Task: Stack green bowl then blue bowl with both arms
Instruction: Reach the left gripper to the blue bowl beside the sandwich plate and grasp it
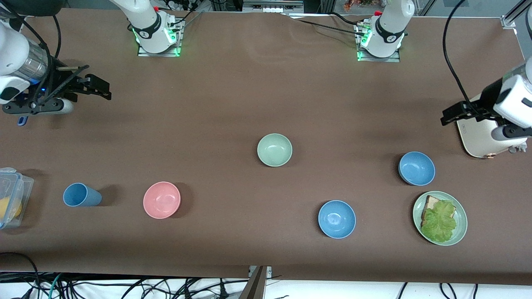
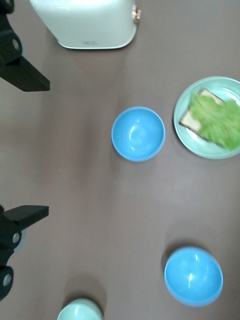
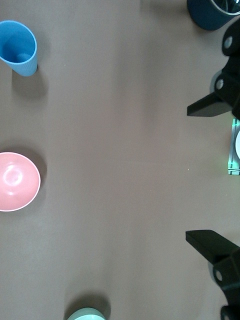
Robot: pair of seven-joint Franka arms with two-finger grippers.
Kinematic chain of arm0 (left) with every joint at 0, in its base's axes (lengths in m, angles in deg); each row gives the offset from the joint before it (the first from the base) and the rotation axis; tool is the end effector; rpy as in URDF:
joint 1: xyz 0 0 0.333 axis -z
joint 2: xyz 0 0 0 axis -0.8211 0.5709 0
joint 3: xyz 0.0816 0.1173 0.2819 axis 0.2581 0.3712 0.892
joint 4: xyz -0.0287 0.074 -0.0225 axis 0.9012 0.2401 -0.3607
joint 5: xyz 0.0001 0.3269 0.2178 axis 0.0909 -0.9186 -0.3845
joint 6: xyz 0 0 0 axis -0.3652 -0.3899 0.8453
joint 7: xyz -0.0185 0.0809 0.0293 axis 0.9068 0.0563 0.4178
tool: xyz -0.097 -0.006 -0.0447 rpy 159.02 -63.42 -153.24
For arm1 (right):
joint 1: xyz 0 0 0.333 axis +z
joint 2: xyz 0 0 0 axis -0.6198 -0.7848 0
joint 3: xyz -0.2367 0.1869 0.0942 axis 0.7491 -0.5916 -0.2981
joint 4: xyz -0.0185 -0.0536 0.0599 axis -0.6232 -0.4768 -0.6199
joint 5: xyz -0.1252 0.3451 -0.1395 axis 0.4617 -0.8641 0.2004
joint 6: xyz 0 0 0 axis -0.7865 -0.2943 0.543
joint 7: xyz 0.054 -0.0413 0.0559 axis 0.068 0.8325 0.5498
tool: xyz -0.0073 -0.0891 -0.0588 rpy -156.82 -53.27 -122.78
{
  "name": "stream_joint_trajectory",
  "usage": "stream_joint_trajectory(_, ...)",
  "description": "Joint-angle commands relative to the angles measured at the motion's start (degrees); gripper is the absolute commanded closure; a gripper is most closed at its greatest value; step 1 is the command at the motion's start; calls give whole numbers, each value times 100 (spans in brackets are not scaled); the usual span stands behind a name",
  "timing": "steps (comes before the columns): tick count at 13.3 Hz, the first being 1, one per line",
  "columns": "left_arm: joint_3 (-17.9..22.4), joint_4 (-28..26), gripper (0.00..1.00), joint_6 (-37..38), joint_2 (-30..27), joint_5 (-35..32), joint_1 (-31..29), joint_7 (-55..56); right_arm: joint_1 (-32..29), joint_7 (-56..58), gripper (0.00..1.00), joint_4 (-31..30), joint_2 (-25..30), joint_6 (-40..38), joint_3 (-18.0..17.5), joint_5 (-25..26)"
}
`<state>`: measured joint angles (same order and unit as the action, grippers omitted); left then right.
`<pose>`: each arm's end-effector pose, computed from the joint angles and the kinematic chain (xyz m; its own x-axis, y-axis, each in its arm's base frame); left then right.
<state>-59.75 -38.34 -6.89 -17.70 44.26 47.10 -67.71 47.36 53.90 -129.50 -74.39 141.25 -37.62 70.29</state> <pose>0.5969 0.0164 0.5567 0.9701 0.2103 -0.1211 0.2134 -0.9769 0.0128 0.5503 0.0652 0.5836 0.9894 0.0570 -0.1336 0.0525 -0.9979 -0.0373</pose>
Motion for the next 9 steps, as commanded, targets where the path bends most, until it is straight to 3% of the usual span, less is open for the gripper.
stream_joint_trajectory(1, -29, 131, 0, -214, 820, 107, -674, -274, -45, 125, 0, 203, -90, -156, -16, 112)
stream_joint_trajectory(4, -38, 122, 0, -969, 1558, 194, -1219, -1303, -45, 186, 0, 212, -73, -164, 19, 235)
stream_joint_trajectory(9, -82, -360, 0, -2270, 2193, 212, -1300, -1885, -36, 336, 0, 212, -99, -130, 1, 235)
